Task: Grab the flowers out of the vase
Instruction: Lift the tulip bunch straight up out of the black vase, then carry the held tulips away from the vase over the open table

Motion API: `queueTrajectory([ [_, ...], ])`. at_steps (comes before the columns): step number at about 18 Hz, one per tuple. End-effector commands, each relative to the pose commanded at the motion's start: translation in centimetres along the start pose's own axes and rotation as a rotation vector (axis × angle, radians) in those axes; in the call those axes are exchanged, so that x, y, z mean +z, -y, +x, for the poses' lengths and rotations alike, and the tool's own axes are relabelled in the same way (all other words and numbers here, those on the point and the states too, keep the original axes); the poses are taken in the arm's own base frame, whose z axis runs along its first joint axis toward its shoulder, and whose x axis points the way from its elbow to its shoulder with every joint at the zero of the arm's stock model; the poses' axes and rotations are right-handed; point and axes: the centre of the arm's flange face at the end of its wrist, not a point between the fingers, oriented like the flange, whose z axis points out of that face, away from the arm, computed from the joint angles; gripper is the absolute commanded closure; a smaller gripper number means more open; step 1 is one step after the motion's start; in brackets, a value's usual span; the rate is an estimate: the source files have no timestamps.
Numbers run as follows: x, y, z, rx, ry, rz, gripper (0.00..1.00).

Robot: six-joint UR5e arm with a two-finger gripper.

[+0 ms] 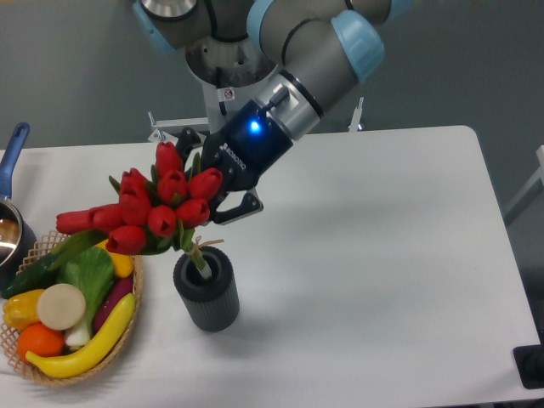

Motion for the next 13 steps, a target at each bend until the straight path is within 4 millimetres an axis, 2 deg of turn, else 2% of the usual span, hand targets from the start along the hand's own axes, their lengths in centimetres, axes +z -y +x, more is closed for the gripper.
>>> queueTrajectory([
  [4, -0.9, 1.8, 1.6, 0.013, 0.011, 0.01, 0.56],
  [6, -1.4, 2.5, 1.5, 0.005, 0.02, 0.015, 0.56],
  [13, -9.2, 0.2, -4.4, -0.046, 0.181, 0.032, 0.56],
])
